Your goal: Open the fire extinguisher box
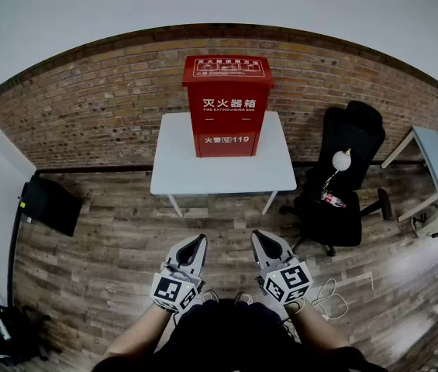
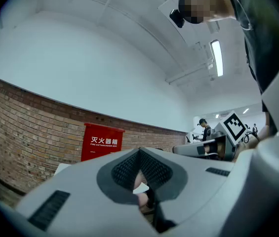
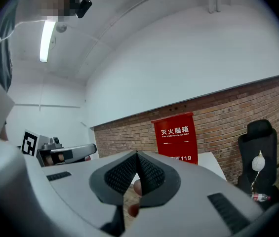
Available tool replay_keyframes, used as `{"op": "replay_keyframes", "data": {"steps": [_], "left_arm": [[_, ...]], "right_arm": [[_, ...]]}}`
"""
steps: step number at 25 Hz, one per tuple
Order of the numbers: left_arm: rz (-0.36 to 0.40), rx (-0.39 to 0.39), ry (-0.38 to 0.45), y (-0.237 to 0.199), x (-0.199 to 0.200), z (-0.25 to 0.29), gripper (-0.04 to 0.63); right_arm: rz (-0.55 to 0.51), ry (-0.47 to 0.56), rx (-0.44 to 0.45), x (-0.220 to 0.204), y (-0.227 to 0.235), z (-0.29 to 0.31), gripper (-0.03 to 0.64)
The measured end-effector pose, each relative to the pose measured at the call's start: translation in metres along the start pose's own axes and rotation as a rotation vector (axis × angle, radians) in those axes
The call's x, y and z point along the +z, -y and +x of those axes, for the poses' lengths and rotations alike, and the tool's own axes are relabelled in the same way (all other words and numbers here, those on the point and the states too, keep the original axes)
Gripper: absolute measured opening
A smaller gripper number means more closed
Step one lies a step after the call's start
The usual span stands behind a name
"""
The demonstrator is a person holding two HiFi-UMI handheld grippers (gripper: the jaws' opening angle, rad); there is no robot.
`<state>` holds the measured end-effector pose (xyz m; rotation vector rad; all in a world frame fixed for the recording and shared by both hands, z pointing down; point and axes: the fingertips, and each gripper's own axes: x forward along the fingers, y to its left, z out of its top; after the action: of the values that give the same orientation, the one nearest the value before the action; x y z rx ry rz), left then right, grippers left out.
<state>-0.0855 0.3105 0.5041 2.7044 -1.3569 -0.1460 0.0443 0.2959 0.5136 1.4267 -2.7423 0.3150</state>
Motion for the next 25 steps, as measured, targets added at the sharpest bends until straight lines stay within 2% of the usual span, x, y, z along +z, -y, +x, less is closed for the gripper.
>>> {"op": "replay_keyframes", "data": {"steps": [16, 25], "left_arm": [[0.026, -0.017, -0.041, -0.024, -0.002, 0.008, 0.051], [0.03, -0.067, -0.044, -0.044, 0.0, 0.006, 0.051]], "right_arm": [[0.003, -0.014, 0.0, 0.0, -0.011, 0.029, 0.02], [0.009, -0.026, -0.051, -0.004, -0.022, 0.051, 0.02]]}}
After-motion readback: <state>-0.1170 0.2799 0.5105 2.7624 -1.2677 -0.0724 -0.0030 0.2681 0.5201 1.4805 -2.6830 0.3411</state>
